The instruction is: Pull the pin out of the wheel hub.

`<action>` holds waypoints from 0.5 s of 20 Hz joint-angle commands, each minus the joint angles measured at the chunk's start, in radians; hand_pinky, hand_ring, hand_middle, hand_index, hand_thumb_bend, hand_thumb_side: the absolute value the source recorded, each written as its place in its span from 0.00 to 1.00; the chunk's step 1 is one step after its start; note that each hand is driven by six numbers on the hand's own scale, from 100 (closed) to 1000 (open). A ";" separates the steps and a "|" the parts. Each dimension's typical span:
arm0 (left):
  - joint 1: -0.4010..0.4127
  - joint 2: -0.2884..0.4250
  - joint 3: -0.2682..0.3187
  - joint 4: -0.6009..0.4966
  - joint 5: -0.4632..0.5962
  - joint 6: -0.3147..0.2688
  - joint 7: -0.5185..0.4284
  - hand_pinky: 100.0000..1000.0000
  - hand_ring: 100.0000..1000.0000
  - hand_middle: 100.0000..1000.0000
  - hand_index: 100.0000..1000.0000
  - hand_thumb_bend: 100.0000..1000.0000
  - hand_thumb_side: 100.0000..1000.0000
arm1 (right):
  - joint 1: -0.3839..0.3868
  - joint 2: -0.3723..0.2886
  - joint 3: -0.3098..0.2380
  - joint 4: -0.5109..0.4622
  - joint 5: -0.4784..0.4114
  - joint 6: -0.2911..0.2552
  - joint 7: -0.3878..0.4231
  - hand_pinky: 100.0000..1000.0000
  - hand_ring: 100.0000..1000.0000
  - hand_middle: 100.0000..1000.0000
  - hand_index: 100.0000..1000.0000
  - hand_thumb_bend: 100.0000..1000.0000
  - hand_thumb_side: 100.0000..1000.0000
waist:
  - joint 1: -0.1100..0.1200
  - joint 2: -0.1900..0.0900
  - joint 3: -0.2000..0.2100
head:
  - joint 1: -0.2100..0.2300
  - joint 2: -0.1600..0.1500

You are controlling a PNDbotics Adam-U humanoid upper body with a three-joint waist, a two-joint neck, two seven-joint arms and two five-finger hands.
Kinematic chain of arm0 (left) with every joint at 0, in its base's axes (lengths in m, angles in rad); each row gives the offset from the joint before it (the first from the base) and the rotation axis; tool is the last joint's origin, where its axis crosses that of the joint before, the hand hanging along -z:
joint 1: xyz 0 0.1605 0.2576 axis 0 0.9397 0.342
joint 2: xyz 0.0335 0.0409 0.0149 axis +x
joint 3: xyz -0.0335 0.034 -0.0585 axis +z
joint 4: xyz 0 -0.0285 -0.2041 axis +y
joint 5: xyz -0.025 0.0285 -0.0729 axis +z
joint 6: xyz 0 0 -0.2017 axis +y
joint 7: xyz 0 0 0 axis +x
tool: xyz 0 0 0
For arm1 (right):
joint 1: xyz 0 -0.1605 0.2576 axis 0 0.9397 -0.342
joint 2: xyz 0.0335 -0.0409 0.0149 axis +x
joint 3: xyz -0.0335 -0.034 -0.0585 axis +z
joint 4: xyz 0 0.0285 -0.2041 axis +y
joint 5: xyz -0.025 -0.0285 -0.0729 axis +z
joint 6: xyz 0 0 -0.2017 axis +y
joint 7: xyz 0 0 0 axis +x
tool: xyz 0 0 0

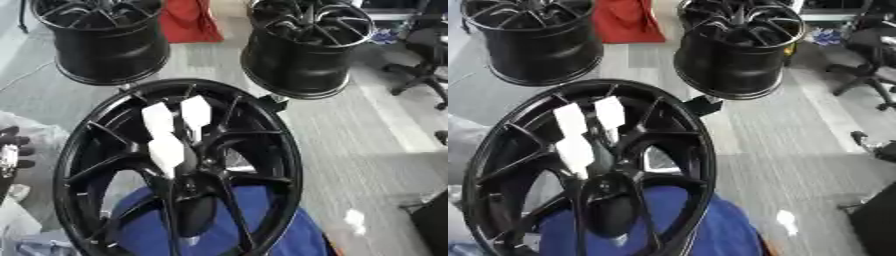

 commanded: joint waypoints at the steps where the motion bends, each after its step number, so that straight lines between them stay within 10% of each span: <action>1: -0.009 0.007 -0.002 -0.015 0.001 -0.004 -0.003 0.58 0.63 0.61 0.80 0.00 0.65 | 0.003 0.025 -0.044 -0.003 -0.028 -0.010 -0.112 0.68 0.76 0.83 0.87 0.48 0.29 | 0.002 -0.005 0.000 | -0.005 0.005; 10: -0.014 -0.001 -0.002 -0.018 0.004 -0.005 -0.002 0.58 0.62 0.61 0.80 0.00 0.65 | -0.005 0.109 -0.007 -0.142 -0.047 -0.066 -0.209 0.62 0.69 0.77 0.83 0.42 0.27 | 0.013 -0.001 0.013 | -0.003 0.005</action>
